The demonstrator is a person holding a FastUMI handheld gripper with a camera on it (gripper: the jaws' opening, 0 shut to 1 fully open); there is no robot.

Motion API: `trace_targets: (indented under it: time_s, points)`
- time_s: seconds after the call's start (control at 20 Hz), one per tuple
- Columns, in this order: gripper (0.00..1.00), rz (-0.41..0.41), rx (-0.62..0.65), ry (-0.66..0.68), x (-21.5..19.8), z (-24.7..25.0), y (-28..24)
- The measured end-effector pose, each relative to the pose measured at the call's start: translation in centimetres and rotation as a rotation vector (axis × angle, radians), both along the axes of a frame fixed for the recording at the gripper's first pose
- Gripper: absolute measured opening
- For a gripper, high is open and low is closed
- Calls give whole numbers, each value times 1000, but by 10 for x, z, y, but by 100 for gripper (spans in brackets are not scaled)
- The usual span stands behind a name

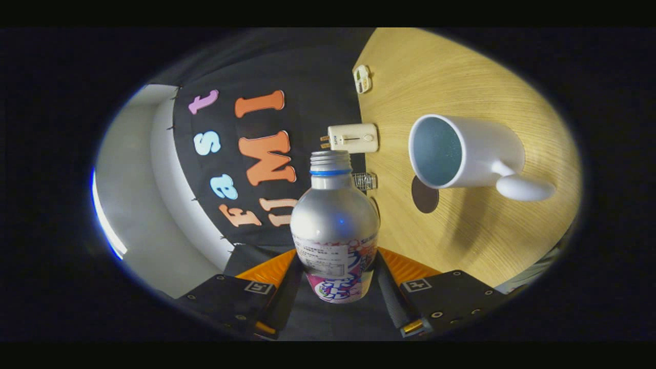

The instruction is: Take the bottle from table, then pour the juice into the cup, finally place the bottle on the coaster

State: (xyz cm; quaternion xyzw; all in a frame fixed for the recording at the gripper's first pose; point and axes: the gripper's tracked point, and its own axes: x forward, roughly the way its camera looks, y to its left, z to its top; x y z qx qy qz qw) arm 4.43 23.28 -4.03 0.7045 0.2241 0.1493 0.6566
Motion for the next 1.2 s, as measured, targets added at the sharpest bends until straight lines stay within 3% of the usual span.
trace_targets:
  time_s: [0.65,1.2]
  points:
    - [76,-4,-525,-165,21,-6,-4]
    - [76,-64,-977,-297,57,-1,-1]
